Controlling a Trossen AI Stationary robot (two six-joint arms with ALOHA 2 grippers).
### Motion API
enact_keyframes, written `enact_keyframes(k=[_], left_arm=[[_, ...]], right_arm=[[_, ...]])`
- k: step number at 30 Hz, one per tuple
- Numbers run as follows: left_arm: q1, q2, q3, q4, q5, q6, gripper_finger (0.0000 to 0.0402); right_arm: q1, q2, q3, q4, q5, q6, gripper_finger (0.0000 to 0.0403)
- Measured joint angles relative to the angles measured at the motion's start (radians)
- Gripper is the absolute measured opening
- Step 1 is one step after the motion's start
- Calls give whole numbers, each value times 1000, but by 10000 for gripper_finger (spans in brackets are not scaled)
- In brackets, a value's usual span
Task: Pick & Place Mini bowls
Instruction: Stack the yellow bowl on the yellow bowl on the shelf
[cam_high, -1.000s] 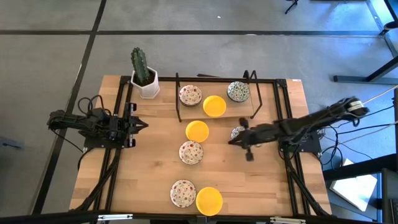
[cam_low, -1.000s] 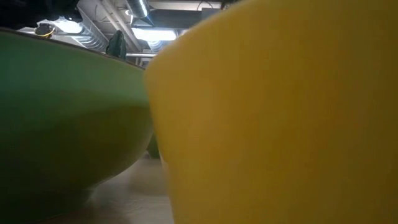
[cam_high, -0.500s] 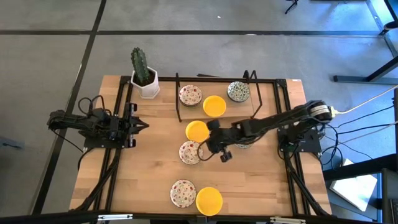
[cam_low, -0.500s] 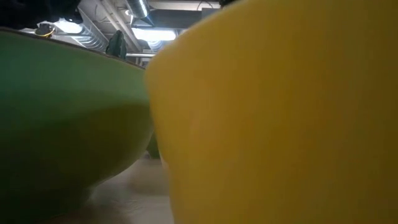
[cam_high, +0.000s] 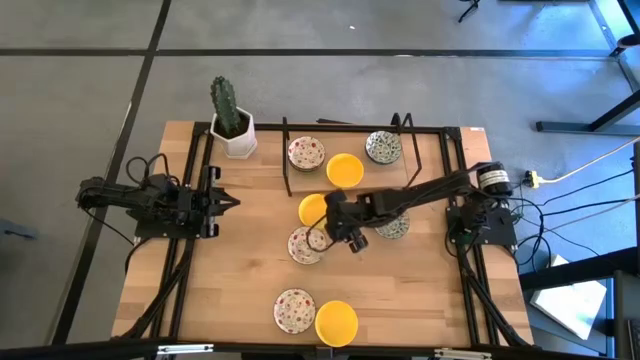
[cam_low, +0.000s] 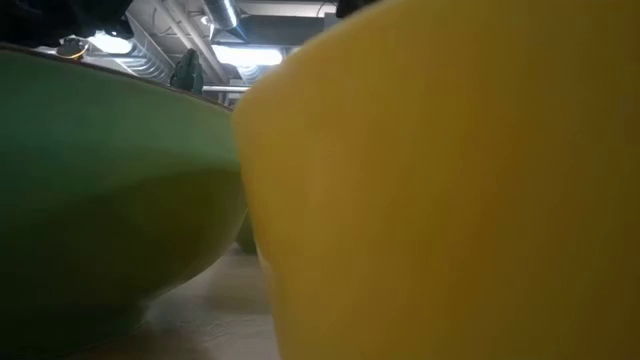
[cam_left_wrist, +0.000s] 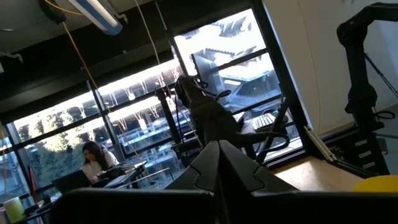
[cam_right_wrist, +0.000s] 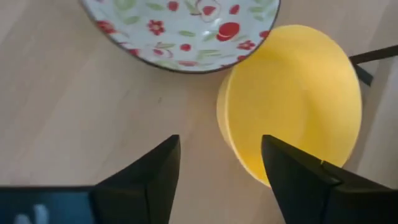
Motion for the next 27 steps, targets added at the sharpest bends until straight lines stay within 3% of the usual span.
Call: enact_keyframes(k=[19, 23, 27], left_arm=[[0, 0, 0, -6, -32, 1, 5], [0, 0, 0, -6, -32, 1, 2], [0, 0, 0, -6, -32, 1, 3]], right_arm=[[-104, 147, 0, 56, -78, -51, 215], [-104, 151, 0, 55, -80, -48, 182], [-103, 151, 2, 45, -80, -48, 121]])
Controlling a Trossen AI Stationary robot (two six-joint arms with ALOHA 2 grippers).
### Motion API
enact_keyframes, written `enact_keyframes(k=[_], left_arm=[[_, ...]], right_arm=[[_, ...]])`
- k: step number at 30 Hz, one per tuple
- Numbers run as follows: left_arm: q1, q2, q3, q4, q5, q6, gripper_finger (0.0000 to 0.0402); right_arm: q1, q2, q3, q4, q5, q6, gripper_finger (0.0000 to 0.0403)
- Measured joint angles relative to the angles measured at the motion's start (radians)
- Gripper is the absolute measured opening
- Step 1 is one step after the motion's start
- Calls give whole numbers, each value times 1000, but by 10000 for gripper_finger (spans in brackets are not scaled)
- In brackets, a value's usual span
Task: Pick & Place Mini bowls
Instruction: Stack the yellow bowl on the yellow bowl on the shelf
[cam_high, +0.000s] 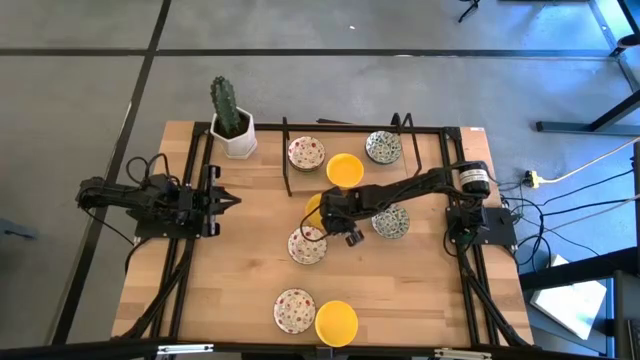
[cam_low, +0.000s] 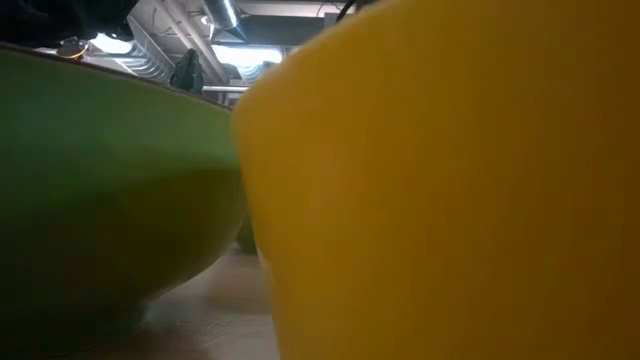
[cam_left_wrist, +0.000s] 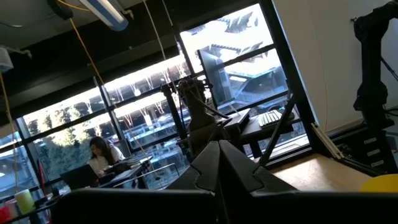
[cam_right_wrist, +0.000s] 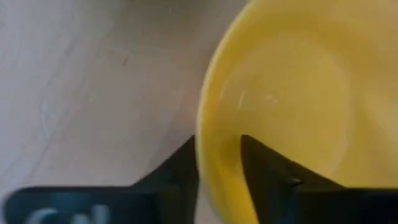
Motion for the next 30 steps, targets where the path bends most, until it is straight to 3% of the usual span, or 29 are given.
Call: enact_keyframes(k=[6, 12, 16, 25, 28, 30], left_arm=[[0, 0, 0, 0, 0, 0, 7], [0, 0, 0, 0, 0, 0, 1], [0, 0, 0, 0, 0, 0, 4], [0, 0, 0, 0, 1, 0, 2], [0, 0, 0, -6, 1, 0, 1], [0, 0, 0, -11, 1, 0, 2]], right_arm=[[0, 0, 3, -20, 1, 9, 14], [3, 0, 5, -39, 12, 41, 23], [16, -8, 12, -61, 46, 47, 8], [73, -12, 165, -263, 135, 118, 6], [94, -22, 229, -314, 108, 136, 5], [106, -51, 257, -306, 29, 132, 5]])
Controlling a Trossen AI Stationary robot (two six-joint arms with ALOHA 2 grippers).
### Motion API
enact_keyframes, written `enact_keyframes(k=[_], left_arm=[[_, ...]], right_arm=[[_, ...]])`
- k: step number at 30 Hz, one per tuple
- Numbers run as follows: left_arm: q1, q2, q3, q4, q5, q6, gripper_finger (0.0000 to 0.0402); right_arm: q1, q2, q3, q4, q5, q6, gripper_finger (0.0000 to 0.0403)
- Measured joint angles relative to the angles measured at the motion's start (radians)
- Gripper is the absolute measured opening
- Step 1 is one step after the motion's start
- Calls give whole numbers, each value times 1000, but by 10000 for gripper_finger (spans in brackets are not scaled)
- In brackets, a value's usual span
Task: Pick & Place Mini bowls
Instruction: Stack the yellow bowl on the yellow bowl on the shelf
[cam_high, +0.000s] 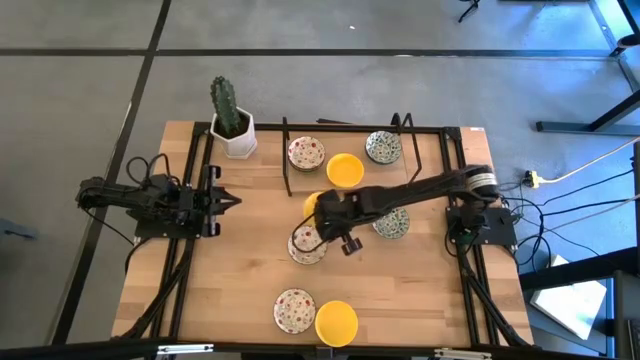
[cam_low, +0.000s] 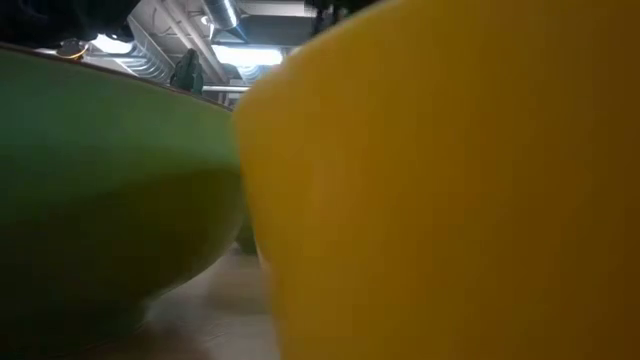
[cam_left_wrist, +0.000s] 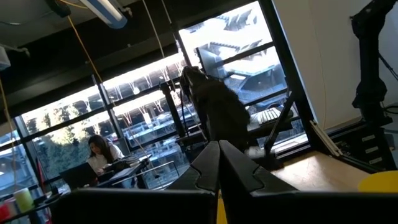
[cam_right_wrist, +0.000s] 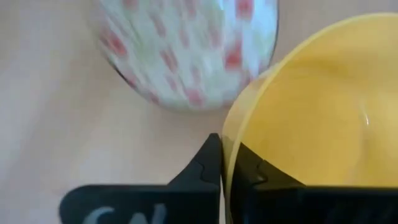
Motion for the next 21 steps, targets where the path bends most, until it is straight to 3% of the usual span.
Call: enact_keyframes(k=[6, 10, 15, 21], left_arm=[[0, 0, 0, -4, 0, 13, 8], [0, 0, 0, -4, 1, 17, 3], [0, 0, 0, -5, 0, 19, 4], [0, 0, 0, -4, 0, 19, 7]], right_arm=[[6, -201, -17, 101, -102, -29, 4], [-46, -382, -142, 302, -282, -3, 4], [-58, -570, -327, 365, -263, 49, 4], [-57, -810, -564, 499, -350, 115, 4]])
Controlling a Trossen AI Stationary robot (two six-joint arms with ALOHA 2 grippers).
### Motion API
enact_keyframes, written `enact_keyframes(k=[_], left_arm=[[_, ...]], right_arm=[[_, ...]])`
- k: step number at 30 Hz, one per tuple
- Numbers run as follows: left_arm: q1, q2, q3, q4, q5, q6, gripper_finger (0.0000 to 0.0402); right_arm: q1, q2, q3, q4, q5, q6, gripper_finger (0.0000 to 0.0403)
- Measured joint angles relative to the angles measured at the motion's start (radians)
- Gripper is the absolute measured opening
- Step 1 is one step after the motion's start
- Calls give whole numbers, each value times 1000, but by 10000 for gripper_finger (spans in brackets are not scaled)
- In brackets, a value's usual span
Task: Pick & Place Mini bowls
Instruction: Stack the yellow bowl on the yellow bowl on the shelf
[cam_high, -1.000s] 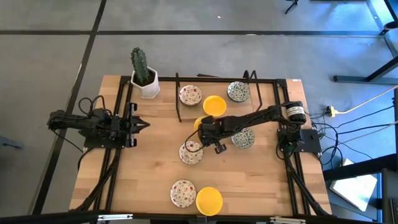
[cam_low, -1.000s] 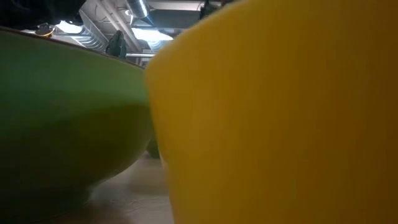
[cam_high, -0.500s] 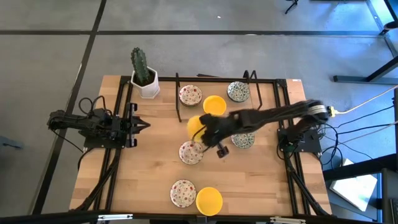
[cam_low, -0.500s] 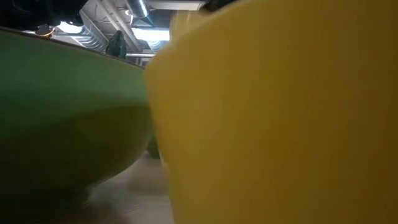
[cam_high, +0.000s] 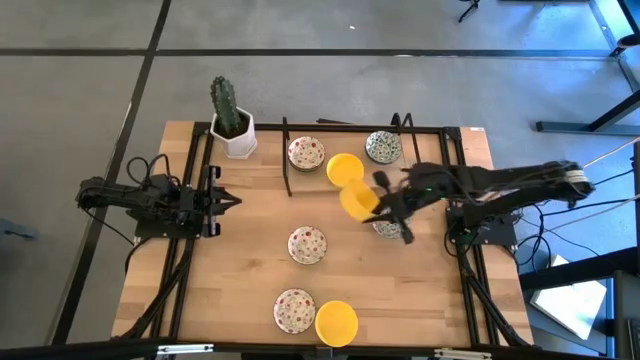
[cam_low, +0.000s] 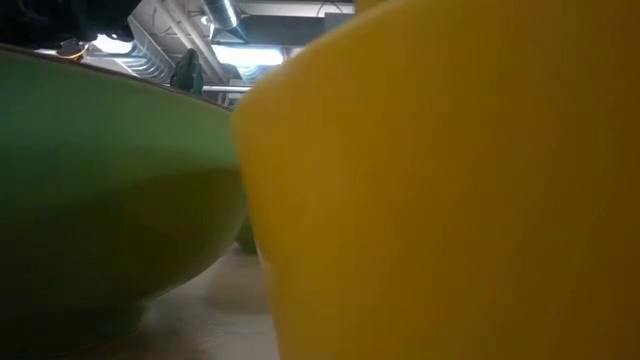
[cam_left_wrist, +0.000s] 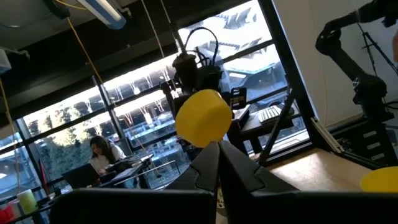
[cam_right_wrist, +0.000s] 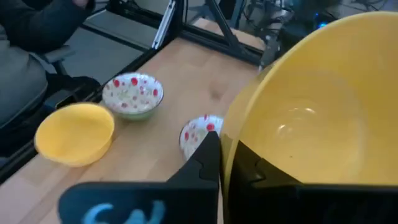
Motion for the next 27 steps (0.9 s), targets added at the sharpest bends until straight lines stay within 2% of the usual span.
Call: enact_keyframes(k=[6, 8, 14, 23, 27], left_arm=[[0, 0, 0, 0, 0, 0, 3], [0, 0, 0, 0, 0, 0, 2], [0, 0, 0, 0, 0, 0, 7], [0, 0, 0, 0, -3, 0, 8], [0, 0, 0, 0, -50, 0, 8]], right_arm=[[0, -263, -237, 78, 52, 82, 4], [0, -345, -294, 101, 84, 111, 4], [0, -534, -413, 124, 89, 142, 4], [-1, -640, -504, 139, 124, 149, 4], [0, -639, -510, 171, 251, 165, 4]])
